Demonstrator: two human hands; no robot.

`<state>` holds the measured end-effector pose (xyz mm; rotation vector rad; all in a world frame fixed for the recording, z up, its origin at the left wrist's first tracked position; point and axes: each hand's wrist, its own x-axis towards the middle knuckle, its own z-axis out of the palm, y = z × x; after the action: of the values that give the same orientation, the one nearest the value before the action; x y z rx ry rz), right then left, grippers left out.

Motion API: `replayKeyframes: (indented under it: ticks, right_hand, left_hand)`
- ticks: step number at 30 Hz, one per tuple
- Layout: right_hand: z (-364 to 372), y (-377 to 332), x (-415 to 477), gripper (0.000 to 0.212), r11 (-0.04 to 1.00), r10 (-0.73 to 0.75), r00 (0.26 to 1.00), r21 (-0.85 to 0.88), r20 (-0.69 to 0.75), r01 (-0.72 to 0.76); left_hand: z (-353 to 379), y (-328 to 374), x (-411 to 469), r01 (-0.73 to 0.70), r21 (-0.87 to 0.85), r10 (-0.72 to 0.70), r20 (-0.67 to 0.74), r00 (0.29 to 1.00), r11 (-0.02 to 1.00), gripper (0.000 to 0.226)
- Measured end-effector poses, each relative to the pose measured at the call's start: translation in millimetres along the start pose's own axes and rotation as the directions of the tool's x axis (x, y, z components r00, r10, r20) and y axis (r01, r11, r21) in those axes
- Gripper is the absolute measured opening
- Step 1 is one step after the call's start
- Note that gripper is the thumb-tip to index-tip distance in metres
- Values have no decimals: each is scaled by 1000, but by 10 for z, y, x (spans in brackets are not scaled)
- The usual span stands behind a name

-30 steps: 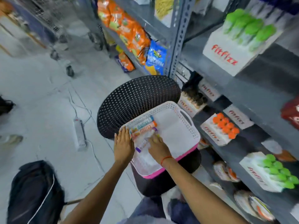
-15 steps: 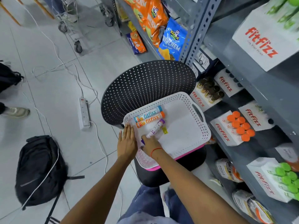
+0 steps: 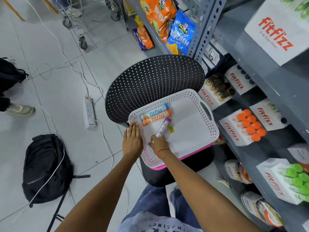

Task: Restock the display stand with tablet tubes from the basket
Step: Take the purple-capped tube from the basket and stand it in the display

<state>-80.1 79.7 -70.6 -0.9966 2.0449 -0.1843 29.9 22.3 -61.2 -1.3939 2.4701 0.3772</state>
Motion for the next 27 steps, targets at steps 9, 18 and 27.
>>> replayKeyframes:
  ticks: [9,18,27]
  right_hand:
    - [-311,433,-325,51,861,294,922,489,-253,-140]
    - [-1544,1095,-857,9,575,483,782,817,-393,55]
    - [-2868,1625,-2118,28,795,397,557,577,-730,189]
  left_hand:
    - [-9,55,26,-16,45,18,-51,999,999,59]
    - [-480,991,235,-327,19,324,-206,924,945,55]
    - [-1226,2729,161,-693,4,624,-442,645,720,53]
